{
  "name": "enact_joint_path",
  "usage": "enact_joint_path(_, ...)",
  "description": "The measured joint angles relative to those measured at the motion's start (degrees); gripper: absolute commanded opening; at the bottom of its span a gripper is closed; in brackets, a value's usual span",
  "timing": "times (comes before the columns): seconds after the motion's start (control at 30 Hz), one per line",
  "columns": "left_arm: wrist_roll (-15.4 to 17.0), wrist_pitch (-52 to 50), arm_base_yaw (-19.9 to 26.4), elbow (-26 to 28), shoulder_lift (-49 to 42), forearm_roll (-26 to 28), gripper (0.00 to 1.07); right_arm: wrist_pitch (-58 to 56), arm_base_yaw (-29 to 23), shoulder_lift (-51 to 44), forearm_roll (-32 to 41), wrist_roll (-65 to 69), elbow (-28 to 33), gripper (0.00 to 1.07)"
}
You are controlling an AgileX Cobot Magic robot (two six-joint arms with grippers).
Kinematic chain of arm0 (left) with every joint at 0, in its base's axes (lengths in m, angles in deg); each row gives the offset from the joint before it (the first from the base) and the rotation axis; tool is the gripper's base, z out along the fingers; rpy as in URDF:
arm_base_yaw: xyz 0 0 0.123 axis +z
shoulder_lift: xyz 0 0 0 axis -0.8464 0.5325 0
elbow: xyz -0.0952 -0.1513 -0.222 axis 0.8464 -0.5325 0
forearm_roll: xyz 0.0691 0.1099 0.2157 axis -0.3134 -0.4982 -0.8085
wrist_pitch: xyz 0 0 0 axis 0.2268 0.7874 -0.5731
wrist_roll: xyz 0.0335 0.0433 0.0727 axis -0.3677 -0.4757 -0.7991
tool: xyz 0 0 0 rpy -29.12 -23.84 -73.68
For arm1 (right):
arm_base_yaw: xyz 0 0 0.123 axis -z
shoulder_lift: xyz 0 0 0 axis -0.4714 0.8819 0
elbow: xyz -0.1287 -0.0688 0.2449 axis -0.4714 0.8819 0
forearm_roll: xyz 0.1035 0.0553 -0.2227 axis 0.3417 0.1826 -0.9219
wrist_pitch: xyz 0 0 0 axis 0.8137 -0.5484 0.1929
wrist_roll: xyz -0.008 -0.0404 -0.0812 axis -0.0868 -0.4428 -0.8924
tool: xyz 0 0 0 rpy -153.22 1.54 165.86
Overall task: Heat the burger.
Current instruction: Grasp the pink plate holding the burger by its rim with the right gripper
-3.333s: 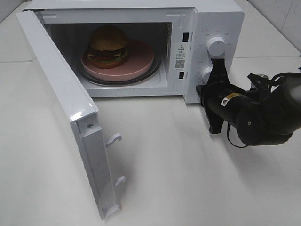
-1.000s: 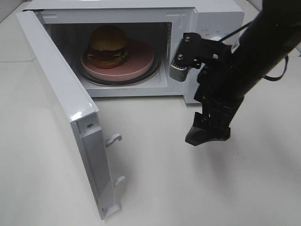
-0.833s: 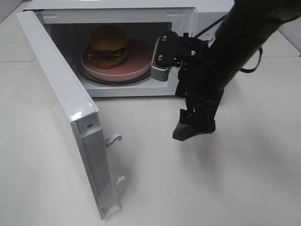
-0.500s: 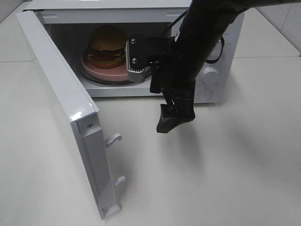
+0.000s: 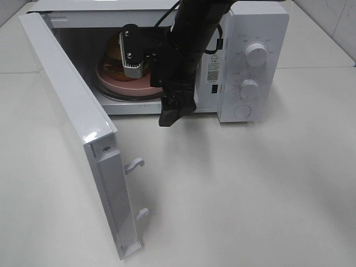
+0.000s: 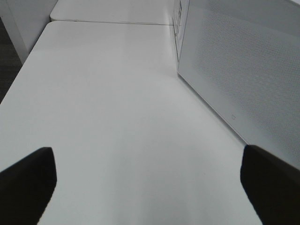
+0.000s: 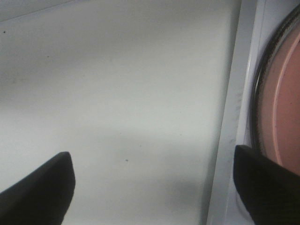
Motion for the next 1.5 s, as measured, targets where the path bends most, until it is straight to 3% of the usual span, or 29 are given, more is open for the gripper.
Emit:
enact_joint_path(0.5,0.0,0.0,0.0,0.0,0.0,0.0,1.0,-2.9,-0.1,12.3,-1.5,0.4,-17.1,0.84)
enact_joint_path(1.0,0.0,0.0,0.0,0.0,0.0,0.0,1.0,-1.3,-0.1,15.6,-2.1,5.7,-21.1,0.81)
enact_joint_path(1.5,0.0,0.0,0.0,0.0,0.0,0.0,1.0,1.8,0.0,16.2,-3.6,9.6,-21.3,0.81)
